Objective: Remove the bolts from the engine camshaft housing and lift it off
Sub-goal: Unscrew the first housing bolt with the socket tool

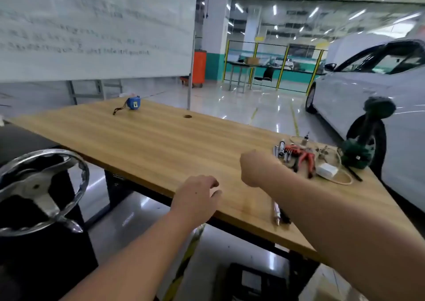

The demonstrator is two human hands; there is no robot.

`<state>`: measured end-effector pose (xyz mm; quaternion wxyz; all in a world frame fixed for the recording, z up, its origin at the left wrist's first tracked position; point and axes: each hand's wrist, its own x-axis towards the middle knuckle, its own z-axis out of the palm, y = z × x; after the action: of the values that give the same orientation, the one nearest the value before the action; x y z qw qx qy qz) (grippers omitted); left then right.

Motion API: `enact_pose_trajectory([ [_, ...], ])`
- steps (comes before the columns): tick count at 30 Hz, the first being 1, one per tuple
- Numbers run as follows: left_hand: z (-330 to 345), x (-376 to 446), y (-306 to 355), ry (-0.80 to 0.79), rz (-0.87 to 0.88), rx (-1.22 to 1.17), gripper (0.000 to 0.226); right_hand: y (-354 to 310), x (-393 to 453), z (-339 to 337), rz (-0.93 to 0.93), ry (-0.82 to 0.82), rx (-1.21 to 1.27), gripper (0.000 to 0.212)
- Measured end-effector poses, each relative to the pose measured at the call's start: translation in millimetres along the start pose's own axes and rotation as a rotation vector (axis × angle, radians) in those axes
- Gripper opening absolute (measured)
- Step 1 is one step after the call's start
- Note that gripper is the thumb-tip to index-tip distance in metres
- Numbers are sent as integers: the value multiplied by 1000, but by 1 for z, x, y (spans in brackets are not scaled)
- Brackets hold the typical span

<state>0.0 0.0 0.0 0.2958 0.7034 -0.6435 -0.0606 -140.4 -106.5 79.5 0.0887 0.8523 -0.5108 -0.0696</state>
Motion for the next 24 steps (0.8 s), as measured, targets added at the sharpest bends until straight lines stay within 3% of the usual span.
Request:
enact_pose_trajectory([
  [1, 4, 2, 4, -51, 10, 24, 35, 12, 2, 2, 24, -29, -52, 8],
  [5, 14, 1, 12, -150, 37, 73, 36, 38, 4, 14, 105, -161, -149, 13],
  [17, 0, -16, 6, -304, 127, 73, 38, 20, 10, 28, 111, -162, -54, 17],
  [20, -11, -20, 10, -337, 4, -17, 48, -1, 11, 11, 130, -104, 145, 9],
  [24, -50, -26, 2, -152, -237, -290, 62, -60, 11, -37, 1, 106, 475, 9],
])
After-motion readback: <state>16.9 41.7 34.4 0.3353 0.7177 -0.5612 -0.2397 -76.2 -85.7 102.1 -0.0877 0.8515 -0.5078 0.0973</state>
